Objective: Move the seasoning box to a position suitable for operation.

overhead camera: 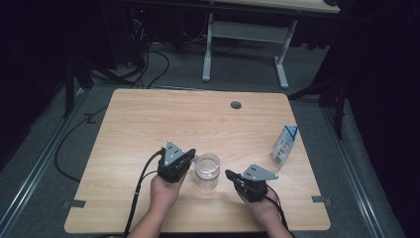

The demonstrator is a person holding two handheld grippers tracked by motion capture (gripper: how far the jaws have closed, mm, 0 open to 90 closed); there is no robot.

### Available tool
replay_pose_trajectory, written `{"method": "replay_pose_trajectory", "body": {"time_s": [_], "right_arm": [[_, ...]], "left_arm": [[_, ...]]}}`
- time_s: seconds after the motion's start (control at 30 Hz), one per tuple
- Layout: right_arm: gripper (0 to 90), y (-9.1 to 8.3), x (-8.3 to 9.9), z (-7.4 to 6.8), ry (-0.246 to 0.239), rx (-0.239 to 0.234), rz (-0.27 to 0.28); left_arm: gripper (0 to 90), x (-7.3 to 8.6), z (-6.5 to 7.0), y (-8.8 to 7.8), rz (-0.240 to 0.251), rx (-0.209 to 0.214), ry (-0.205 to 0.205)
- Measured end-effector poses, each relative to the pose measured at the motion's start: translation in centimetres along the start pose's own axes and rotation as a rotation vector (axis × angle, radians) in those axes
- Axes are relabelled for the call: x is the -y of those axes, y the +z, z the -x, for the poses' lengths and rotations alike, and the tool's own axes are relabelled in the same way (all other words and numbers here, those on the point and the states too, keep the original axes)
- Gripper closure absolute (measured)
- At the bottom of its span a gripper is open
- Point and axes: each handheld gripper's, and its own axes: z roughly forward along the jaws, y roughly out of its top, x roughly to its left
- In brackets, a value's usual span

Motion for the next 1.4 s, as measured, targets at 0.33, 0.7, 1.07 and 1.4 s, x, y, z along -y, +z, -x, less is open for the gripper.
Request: {"method": "replay_pose_trajectory", "body": {"time_s": [0.33,0.7,1.07,1.4], "right_arm": [[89.6,-0.4,-0.8,-0.7,-0.006,-0.028,0.04],[89.2,-0.2,-1.3,-1.4,-0.024,-0.042,0.055],[89.5,-0.2,-1.7,-1.8,-0.022,-0.057,0.065],[89.8,-0.2,-1.8,-1.9,-0.017,-0.054,0.055]], "left_arm": [[90.0,0.1,-0.1,0.0,0.002,0.004,-0.007],[90.0,0.2,-0.2,0.0,0.01,0.008,-0.016],[90.0,0.7,-0.5,-1.3,0.041,0.013,-0.029],[90.0,3.1,-0.8,-2.9,-0.002,0.009,-0.024]]}}
